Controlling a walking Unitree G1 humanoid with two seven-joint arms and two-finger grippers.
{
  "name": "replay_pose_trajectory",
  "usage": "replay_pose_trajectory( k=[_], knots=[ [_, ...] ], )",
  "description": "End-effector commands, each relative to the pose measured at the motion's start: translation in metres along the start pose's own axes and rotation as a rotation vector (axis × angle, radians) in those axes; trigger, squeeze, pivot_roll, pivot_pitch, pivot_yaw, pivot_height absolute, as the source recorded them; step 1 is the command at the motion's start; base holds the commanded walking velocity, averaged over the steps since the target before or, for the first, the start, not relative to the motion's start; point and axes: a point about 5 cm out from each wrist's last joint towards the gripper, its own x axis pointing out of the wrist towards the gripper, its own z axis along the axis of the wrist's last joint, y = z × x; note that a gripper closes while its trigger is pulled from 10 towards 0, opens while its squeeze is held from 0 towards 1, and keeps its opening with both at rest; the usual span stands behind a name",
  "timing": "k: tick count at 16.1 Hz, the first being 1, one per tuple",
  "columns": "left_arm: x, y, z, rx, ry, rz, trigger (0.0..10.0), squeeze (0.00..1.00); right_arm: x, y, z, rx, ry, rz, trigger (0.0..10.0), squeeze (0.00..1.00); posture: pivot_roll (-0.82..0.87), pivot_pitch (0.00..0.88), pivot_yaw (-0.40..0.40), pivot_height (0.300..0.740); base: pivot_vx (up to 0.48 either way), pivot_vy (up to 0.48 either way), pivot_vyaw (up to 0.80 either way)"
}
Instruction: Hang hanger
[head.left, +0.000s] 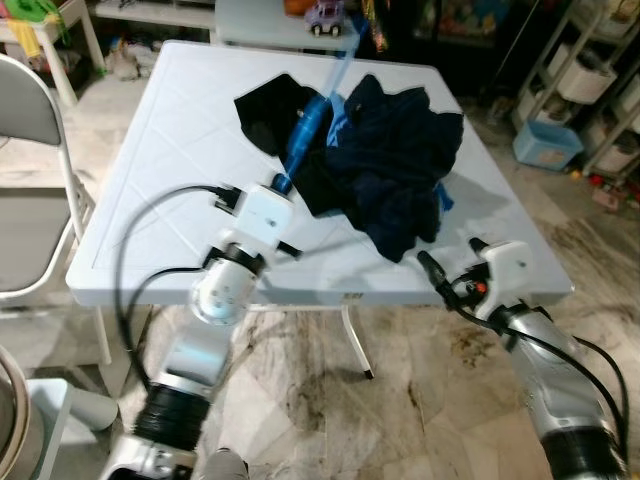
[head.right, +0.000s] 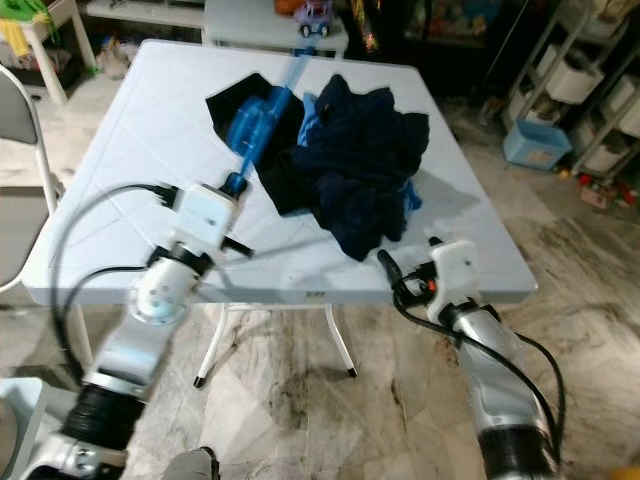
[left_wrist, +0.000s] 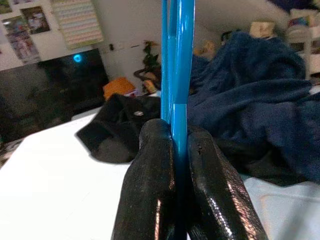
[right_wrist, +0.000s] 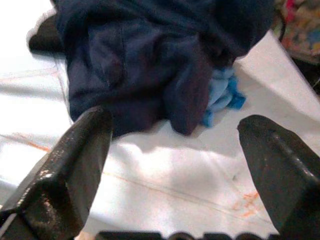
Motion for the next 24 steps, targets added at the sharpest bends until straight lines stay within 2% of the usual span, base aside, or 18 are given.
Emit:
replay_pose_trajectory(
  k=[1, 3, 5, 7, 9, 11, 14, 18, 21, 24],
  knots=[
    [0.002, -0.009, -0.004, -0.002, 0.002, -0.028, 10.0, 0.00, -0.014, -0.001, 0.011, 0.024, -0.056, -0.009, 10.0, 0.00, 0.23, 0.037, -0.139, 0.740, 0.000, 0.000, 0.00],
    [0.002, -0.020, -0.011, -0.055, 0.028, -0.079, 10.0, 0.00, -0.027, 0.001, 0.019, 0.013, -0.102, -0.066, 10.0, 0.00, 0.21, 0.029, -0.142, 0.740, 0.000, 0.000, 0.00],
    [-0.003, -0.036, -0.014, -0.116, 0.047, -0.202, 10.0, 0.00, -0.038, 0.007, 0.025, 0.052, -0.135, -0.134, 10.0, 0.00, 0.19, 0.024, -0.139, 0.740, 0.000, 0.000, 0.00],
    [-0.002, -0.037, -0.017, -0.096, 0.053, -0.187, 10.0, 0.00, -0.044, 0.011, 0.024, 0.070, -0.142, -0.187, 10.0, 0.00, 0.19, 0.023, -0.140, 0.740, 0.000, 0.000, 0.00],
    [-0.004, -0.034, -0.026, -0.065, 0.068, -0.122, 10.0, 0.00, -0.053, 0.019, 0.014, 0.129, -0.126, -0.330, 10.0, 0.00, 0.18, 0.020, -0.137, 0.740, 0.000, 0.000, 0.00],
    [-0.006, -0.034, -0.032, -0.067, 0.104, -0.074, 10.0, 0.00, -0.053, 0.030, 0.010, 0.169, -0.112, -0.329, 10.0, 0.00, 0.18, 0.013, -0.135, 0.740, 0.000, 0.000, 0.00],
    [-0.007, -0.039, -0.030, -0.059, 0.094, -0.079, 10.0, 0.00, -0.048, 0.040, 0.009, 0.171, -0.102, -0.304, 10.0, 0.00, 0.18, 0.007, -0.140, 0.740, 0.000, 0.000, 0.00],
    [0.005, -0.036, -0.015, -0.017, 0.035, -0.049, 10.0, 0.00, -0.043, 0.039, 0.012, 0.158, -0.104, -0.308, 10.0, 0.00, 0.18, 0.003, -0.147, 0.740, 0.000, 0.000, 0.00],
    [0.015, -0.033, 0.003, -0.025, -0.018, -0.042, 10.0, 0.00, -0.041, 0.040, 0.011, 0.153, -0.098, -0.304, 10.0, 0.00, 0.19, 0.006, -0.150, 0.740, 0.000, 0.000, 0.00],
    [0.013, -0.035, -0.001, -0.023, -0.003, -0.046, 10.0, 0.00, -0.039, 0.043, 0.012, 0.154, -0.099, -0.299, 10.0, 0.00, 0.19, 0.009, -0.151, 0.740, 0.000, 0.000, 0.00]
  ],
)
